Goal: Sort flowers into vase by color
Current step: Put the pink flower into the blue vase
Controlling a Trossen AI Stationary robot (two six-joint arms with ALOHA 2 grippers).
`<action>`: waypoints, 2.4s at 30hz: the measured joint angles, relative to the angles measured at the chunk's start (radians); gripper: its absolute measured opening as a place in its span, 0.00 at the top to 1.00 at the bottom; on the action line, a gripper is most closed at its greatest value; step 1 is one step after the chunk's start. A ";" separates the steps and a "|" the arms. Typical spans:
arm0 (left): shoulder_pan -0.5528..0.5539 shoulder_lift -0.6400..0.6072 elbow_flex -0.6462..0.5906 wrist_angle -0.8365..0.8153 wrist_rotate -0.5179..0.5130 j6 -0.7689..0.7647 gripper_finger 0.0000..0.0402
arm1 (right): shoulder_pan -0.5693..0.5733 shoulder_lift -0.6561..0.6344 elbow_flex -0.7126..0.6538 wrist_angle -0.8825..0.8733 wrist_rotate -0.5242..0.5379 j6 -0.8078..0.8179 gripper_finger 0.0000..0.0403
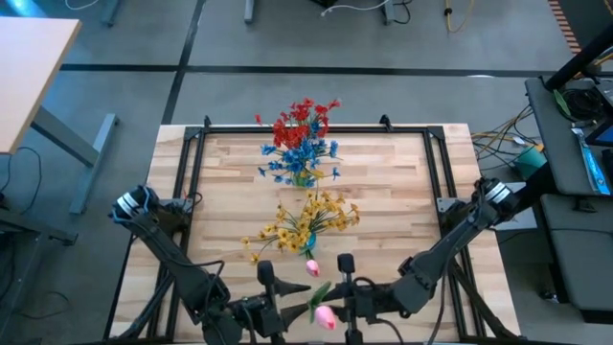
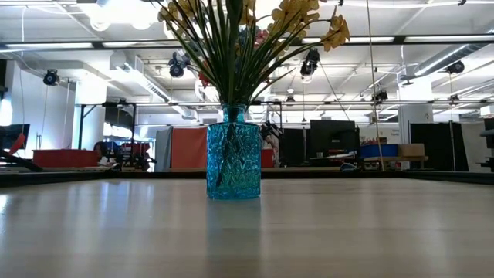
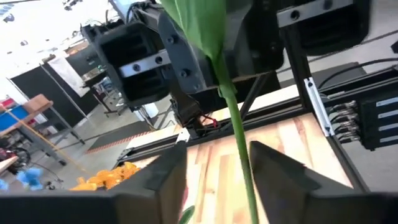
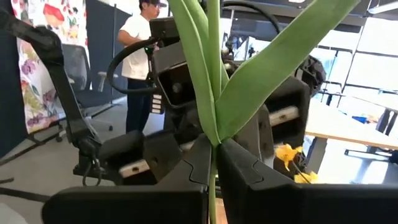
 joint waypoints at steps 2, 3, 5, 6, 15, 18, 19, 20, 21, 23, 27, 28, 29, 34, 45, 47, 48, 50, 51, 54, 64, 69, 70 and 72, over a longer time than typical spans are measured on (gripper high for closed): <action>-0.006 -0.011 0.000 -0.016 -0.014 0.005 0.55 | 0.002 -0.034 -0.050 0.030 -0.001 0.008 0.98; -0.010 -0.018 -0.001 -0.033 -0.018 0.004 0.53 | 0.003 -0.060 -0.082 0.046 0.001 0.018 0.98; -0.015 -0.034 -0.001 -0.069 -0.021 -0.015 0.49 | 0.008 -0.114 -0.154 0.082 0.004 0.040 0.98; -0.020 -0.043 -0.001 -0.092 -0.021 -0.028 0.47 | 0.009 -0.142 -0.192 0.100 0.004 0.057 0.98; -0.028 -0.123 -0.106 -0.142 -0.022 -0.109 0.46 | 0.002 -0.330 -0.601 0.443 0.100 0.099 0.98; -0.028 -0.193 -0.222 -0.029 -0.041 -0.105 0.49 | -0.018 -0.350 -0.714 0.600 0.103 0.091 0.98; -0.028 -0.223 -0.266 0.018 -0.041 -0.098 0.51 | -0.028 -0.351 -0.744 0.644 0.103 0.091 0.98; -0.029 -0.257 -0.308 0.073 -0.040 -0.084 0.52 | -0.040 -0.351 -0.769 0.679 0.102 0.096 0.98; -0.034 -0.292 -0.353 0.142 -0.040 -0.066 0.53 | -0.053 -0.351 -0.792 0.706 0.102 0.103 0.98; -0.049 -0.359 -0.434 0.301 -0.041 0.005 0.55 | -0.082 -0.345 -0.818 0.747 0.096 0.110 0.98; -0.083 -0.477 -0.568 0.591 -0.040 0.190 0.58 | -0.134 -0.330 -0.830 0.778 0.084 0.100 0.98; -0.087 -0.503 -0.598 0.647 -0.040 0.230 0.58 | -0.145 -0.328 -0.828 0.776 0.082 0.094 0.98; -0.089 -0.528 -0.627 0.698 -0.039 0.263 0.59 | -0.157 -0.324 -0.822 0.778 0.075 0.091 0.98; -0.091 -0.648 -0.779 0.904 -0.021 0.352 0.60 | -0.191 -0.318 -0.781 0.782 0.038 0.038 0.98; -0.090 -0.812 -0.971 1.032 0.006 0.355 0.61 | -0.211 -0.210 -0.707 0.770 0.041 0.000 0.98; -0.090 -0.823 -0.982 1.032 0.006 0.352 0.61 | -0.212 -0.180 -0.688 0.773 0.060 -0.025 0.98; -0.090 -0.825 -0.985 1.032 0.005 0.350 0.61 | -0.212 -0.165 -0.677 0.778 0.073 -0.046 0.98; -0.090 -0.827 -0.991 1.030 0.005 0.349 0.61 | -0.212 -0.142 -0.656 0.781 0.102 -0.081 0.98; -0.090 -0.828 -0.996 1.027 0.001 0.349 0.61 | -0.212 -0.130 -0.647 0.781 0.112 -0.097 0.98; -0.090 -0.826 -1.018 1.021 -0.064 0.344 0.61 | -0.212 -0.109 -0.626 0.778 0.118 -0.120 0.98; -0.090 -0.776 -1.165 1.020 -0.098 0.176 0.61 | -0.217 -0.105 -0.620 0.739 0.122 -0.071 0.98; -0.090 -0.720 -1.250 1.018 -0.097 0.036 0.61 | -0.229 -0.099 -0.620 0.702 0.126 -0.023 0.98; -0.090 -0.711 -1.262 1.019 -0.097 0.008 0.61 | -0.230 -0.095 -0.620 0.695 0.127 -0.020 0.98; -0.089 -0.685 -1.283 1.021 -0.098 -0.041 0.61 | -0.233 -0.091 -0.621 0.690 0.127 -0.020 0.98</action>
